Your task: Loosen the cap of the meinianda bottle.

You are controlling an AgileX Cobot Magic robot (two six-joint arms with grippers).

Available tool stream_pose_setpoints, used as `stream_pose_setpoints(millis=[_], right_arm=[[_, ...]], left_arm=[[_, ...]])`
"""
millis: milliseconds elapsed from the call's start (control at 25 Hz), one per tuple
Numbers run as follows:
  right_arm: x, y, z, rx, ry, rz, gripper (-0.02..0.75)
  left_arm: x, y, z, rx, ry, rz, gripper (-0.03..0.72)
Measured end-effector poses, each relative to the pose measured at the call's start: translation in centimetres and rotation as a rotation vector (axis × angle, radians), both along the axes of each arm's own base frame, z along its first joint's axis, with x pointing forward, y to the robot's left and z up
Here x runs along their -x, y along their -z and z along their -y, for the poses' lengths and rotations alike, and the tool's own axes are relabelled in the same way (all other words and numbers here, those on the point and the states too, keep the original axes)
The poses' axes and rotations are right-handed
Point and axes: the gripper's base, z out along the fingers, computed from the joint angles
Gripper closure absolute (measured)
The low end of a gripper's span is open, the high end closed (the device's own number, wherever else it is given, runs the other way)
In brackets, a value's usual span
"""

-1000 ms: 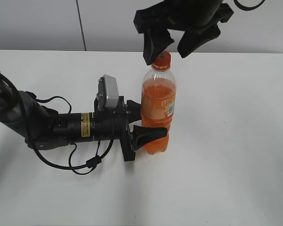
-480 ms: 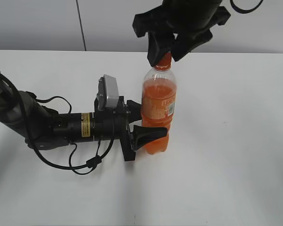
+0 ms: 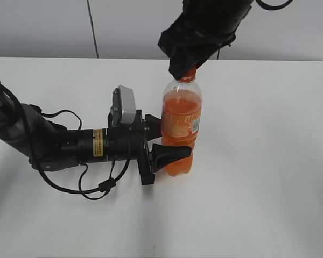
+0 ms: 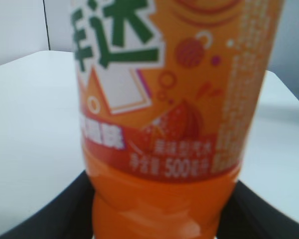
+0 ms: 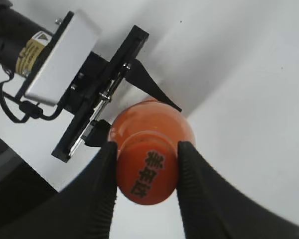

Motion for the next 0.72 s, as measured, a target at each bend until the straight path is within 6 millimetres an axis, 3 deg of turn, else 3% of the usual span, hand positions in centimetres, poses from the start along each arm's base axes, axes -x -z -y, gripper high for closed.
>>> stream_pose_setpoints(millis=[720], right_arm=[[0.22,-0.02,0.01,0.206,-0.950,0.273,0.467]], left_arm=[[0.10,-0.01,0.04,-0.001,0.012,0.013,0.286]])
